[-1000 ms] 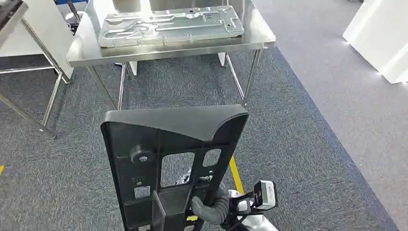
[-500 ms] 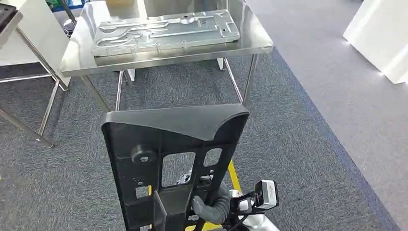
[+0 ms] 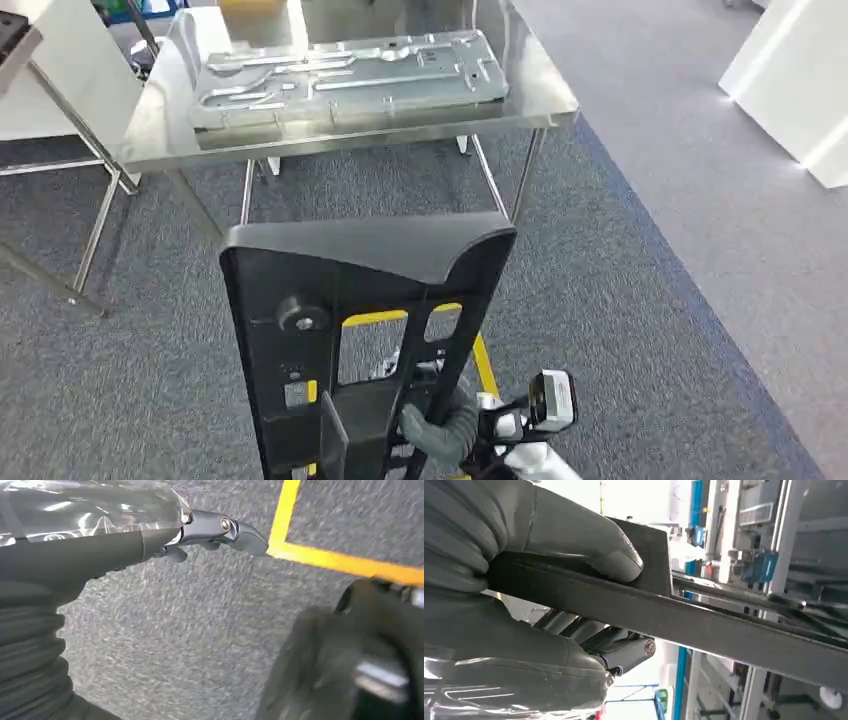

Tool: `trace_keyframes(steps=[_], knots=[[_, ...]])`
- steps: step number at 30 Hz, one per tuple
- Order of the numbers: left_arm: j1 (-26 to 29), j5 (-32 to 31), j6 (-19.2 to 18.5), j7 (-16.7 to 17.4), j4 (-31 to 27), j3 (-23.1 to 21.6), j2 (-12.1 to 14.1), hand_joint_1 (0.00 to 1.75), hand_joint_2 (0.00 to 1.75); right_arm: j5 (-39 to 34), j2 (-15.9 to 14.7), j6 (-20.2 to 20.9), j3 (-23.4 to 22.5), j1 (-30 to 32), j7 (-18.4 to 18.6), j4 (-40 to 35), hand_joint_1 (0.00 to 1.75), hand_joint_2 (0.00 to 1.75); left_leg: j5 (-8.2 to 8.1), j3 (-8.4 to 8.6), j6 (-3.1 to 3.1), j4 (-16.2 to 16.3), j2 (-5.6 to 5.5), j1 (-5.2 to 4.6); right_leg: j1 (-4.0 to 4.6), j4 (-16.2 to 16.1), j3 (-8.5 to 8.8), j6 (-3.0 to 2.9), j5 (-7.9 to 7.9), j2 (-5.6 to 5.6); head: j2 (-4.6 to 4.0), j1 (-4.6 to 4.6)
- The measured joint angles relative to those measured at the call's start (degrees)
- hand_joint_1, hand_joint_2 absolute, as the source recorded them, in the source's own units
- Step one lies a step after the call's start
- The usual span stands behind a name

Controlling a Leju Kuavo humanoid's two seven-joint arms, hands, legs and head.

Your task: Take the parts from the cabinet and place them on the table.

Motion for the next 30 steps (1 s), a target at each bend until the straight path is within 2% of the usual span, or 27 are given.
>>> trace_keyframes(steps=[1, 3, 4, 5, 6, 8, 10, 11, 12, 13, 14, 15, 16, 17, 18, 20, 21, 22, 23, 24, 25, 26, 27, 28, 29, 30], knots=[[0.0, 0.0, 0.0, 0.0, 0.0, 0.0, 0.0, 0.0, 1.75, -0.1, 0.0, 0.0, 0.0, 0.1, 0.0, 0.0, 1.71, 1.75, -0.6, 0.36, -0.43, -0.2, 0.11, -0.05, -0.06, -0.2, 0.32, -0.36, 0.91, 0.07, 0.0, 0.04], [-0.1, 0.0, -0.1, 0.0, 0.0, -0.1, 0.0, 0.0, 1.75, -0.2, 0.0, 0.0, 0.0, -0.1, 0.0, 0.0, 1.71, 1.75, -0.13, 1.02, -0.98, 1.0, 0.09, 0.07, -0.13, -0.4, 1.43, -1.34, 0.1, 0.24, 0.0, 0.02], [-0.3, 0.0, -0.1, 0.0, 0.0, -0.1, 0.0, 0.0, 1.75, -0.3, 0.0, 0.0, 0.0, -0.1, 0.0, 0.0, 1.71, 1.75, 0.07, 0.12, -1.12, 3.1, 0.14, 0.23, -0.27, -0.9, 2.34, -1.6, -0.14, 0.19, 0.0, 0.02], [-0.4, 0.0, -0.1, -0.1, 0.0, -0.1, 0.0, 0.0, 1.75, -0.4, 0.0, -0.1, 0.0, -0.2, 0.0, 0.0, 1.71, 1.75, 0.57, -2.04, -1.25, 7.0, 0.14, 0.24, -0.3, -1.0, 3.08, -1.95, -0.67, 0.09, 0.0, 0.0], [-0.5, 0.0, -0.1, -0.1, 0.0, -0.1, -0.1, 0.0, 1.75, -0.5, 0.0, -0.1, 0.0, -0.2, 0.0, 0.0, 1.71, 1.75, 0.45, -2.88, -1.27, 8.3, 0.13, 0.24, -0.3, -1.0, 3.23, -2.04, -0.79, 0.07, 0.0, 0.0], [-0.5, 0.0, -0.1, -0.1, 0.0, -0.1, -0.1, 0.0, 1.75, -0.5, 0.0, -0.1, 0.0, -0.2, 0.0, 0.0, 1.71, 1.75, 0.41, -3.05, -1.28, 8.5, 0.13, 0.24, -0.3, -1.0, 3.26, -2.06, -0.82, 0.06, 0.0, 0.0], [-0.5, 0.0, -0.1, -0.1, 0.0, -0.1, 0.0, 0.0, 1.75, -0.5, 0.0, -0.1, 0.0, -0.2, 0.0, 0.0, 1.71, 1.75, 0.01, -4.52, -1.39, 10.5, 0.14, 0.25, -0.3, -1.0, 3.48, -2.16, -1.05, 0.04, 0.0, 0.04], [-0.4, 0.0, -0.1, -0.1, 0.0, -0.1, 0.0, 0.0, 1.75, -0.5, 0.0, -0.2, 0.0, -0.2, 0.0, 0.0, 1.71, 1.75, -0.99, -6.71, -1.5, 13.3, 0.14, 0.25, -0.25, -1.0, 3.82, -2.25, -1.42, 0.06, 0.0, 0.02], [0.1, -0.1, -0.1, -0.1, 0.0, -0.1, 0.0, 0.0, 1.75, -0.6, 0.0, -0.4, 0.0, 0.4, 0.0, 0.0, 1.71, 1.75, -5.63, -13.44, -1.46, 17.5, 0.14, 0.23, -0.16, -1.0, 6.13, -2.32, -3.5, 0.53, 0.0, 0.02], [0.2, -0.1, -0.1, -0.1, 0.0, -0.1, 0.0, 0.0, 1.75, -0.6, 0.0, -0.4, 0.0, 0.4, 0.0, 0.0, 1.71, 1.75, -4.23, -13.34, -1.23, 14.5, 0.14, 0.2, -0.13, -1.0, 7.13, -2.26, -4.22, 0.57, 0.0, 0.02], [0.1, -0.1, -0.1, -0.1, 0.0, -0.1, 0.0, 0.0, 1.75, -0.6, 0.0, -0.4, 0.0, 0.4, 0.0, 0.0, 1.71, 1.75, -1.4, -12.81, -0.92, 10.9, 0.14, 0.11, -0.07, -1.0, 8.05, -2.18, -4.9, 0.56, 0.0, 0.02], [0.2, -0.1, -0.2, -0.1, 0.0, -0.1, 0.0, 0.0, 1.75, -0.6, 0.0, -0.5, 0.0, 0.4, 0.0, 0.0, 1.71, 1.75, 3.44, -12.11, -0.32, 6.3, 0.17, -0.18, 0.02, -1.1, 9.02, -2.08, -5.72, 0.49, 0.0, 0.02], [0.3, -0.1, -0.2, -0.1, 0.0, -0.2, 0.2, 0.0, 1.75, -0.6, 0.0, -0.5, 0.0, 0.4, 0.0, 0.0, 1.71, 1.75, 9.37, -11.95, 0.4, 3.0, 0.29, -0.49, -0.04, -1.2, 9.54, -1.97, -6.39, 0.51, 0.0, 0.04], [0.5, 0.0, -0.2, 0.0, 0.0, -0.2, 0.3, 0.0, 1.75, -0.6, 0.0, -0.5, 0.0, 0.5, 0.0, 0.0, 1.71, 1.75, 8.17, -11.93, 0.15, 3.3, 0.19, -0.76, 0.13, -1.2, 10.15, -1.45, -6.93, 0.87, 0.0, 0.02], [0.4, 0.0, -0.2, 0.0, 0.0, -0.2, 0.3, 0.0, 1.75, -0.7, 0.0, -0.7, -0.1, 0.5, 0.0, 0.0, 1.71, 1.75, 7.6, -11.13, 0.28, 3.2, 0.16, -0.93, 0.03, -1.9, 10.56, -0.92, -7.55, 0.87, 0.0, 0.04], [0.3, 0.0, -0.2, 0.0, 0.0, -0.2, 0.4, 0.0, 1.75, -1.0, 0.0, -0.7, -0.1, 0.4, 0.0, 0.0, 1.71, 1.75, 6.94, -9.95, 1.15, 1.9, 0.01, -0.81, 0.13, -1.0, 11.67, -0.1, -6.09, 0.73, 0.0, 0.0], [0.2, 0.0, -0.2, 0.0, 0.0, -0.2, 0.3, 0.0, 1.75, -1.1, 0.0, -0.7, -0.2, 0.4, 0.0, -0.1, 1.71, 1.75, 7.15, -8.18, 1.26, 1.1, -0.21, -0.21, 0.12, 0.6, 11.06, 0.27, -5.71, 0.73, 0.0, 0.0], [0.1, 0.0, -0.2, 0.0, 0.0, -0.4, 0.3, 0.0, 1.75, -1.1, 0.0, -0.8, -0.3, 0.3, 0.0, 0.0, 1.71, 1.75, 6.61, -6.98, 1.52, 0.6, -0.18, -0.23, 0.12, 3.8, 9.36, 0.59, -4.75, 0.61, 0.0, 0.02], [0.0, 0.0, -0.2, 0.0, 0.0, -0.5, 0.3, 0.0, 1.75, -0.9, -0.1, -1.0, -0.3, 0.2, 0.0, 0.0, 1.71, 1.75, 6.14, -6.23, 1.71, 0.2, -0.17, -0.29, 0.05, 7.8, 6.47, 0.48, -5.19, 0.6, 0.0, 0.02], [0.0, 0.0, -0.2, 0.0, 0.0, -0.5, 0.3, 0.0, 1.75, -0.4, -0.1, -1.5, -0.4, 0.3, 0.0, 0.0, 1.71, 1.75, 5.56, -5.65, 1.74, 0.2, -0.18, -0.3, -0.01, 11.1, 3.56, 0.67, -6.87, 0.59, 0.0, 0.04], [0.0, 0.0, -0.2, 0.0, 0.0, -0.6, 0.3, 0.0, 1.75, 0.0, -0.1, -1.7, -0.4, 0.5, 0.0, 0.1, 1.71, 1.75, 4.86, -4.96, 1.79, 0.1, -0.19, -0.3, -0.07, 13.6, 0.79, 0.81, -9.37, 0.56, 0.0, 0.02], [0.1, 0.0, -0.3, 0.0, 0.0, -0.7, 0.3, 0.0, 1.75, 0.2, -0.2, -1.8, -0.4, 0.6, 0.0, 0.2, 1.71, 1.75, 4.2, -4.23, 1.77, 0.1, -0.44, -0.3, -0.16, 14.7, -1.19, 1.06, -11.25, 0.55, 0.0, 0.02], [0.1, 0.0, -0.3, 0.0, 0.0, -0.8, 0.3, 0.0, 1.75, 0.5, -0.3, -2.1, -0.4, 0.7, 0.1, 0.2, 1.71, 1.75, 3.47, -3.32, 1.66, 0.2, -0.78, -0.27, -0.34, 14.0, -2.4, 1.33, -11.88, 0.54, 0.0, 0.02], [0.1, 0.0, -0.3, 0.0, 0.0, -1.0, 0.3, 0.0, 1.75, 0.9, -0.3, -2.5, -0.4, 0.8, 0.1, 0.3, 1.71, 1.75, 2.65, -2.27, 1.49, 0.2, -1.0, -0.24, -0.46, 11.8, -2.7, 1.32, -10.97, 0.53, 0.0, 0.02], [0.1, 0.0, -0.3, 0.0, 0.0, -1.2, 0.3, 0.0, 1.75, 1.1, -0.3, -2.8, -0.4, 0.9, 0.1, 0.4, 1.71, 1.75, 1.93, -1.32, 1.37, 0.2, -1.09, -0.2, -0.54, 8.8, -2.42, 1.4, -9.03, 0.52, 0.0, 0.02], [0.1, 0.0, -0.3, 0.0, 0.0, -1.3, 0.2, 0.0, 1.75, 1.1, -0.4, -2.9, -0.4, 0.9, 0.1, 0.5, 1.71, 1.75, 0.99, -0.07, 1.22, 0.2, -1.07, -0.15, -0.56, 4.3, -1.85, 1.23, -4.62, 0.51, 0.0, 0.04]])
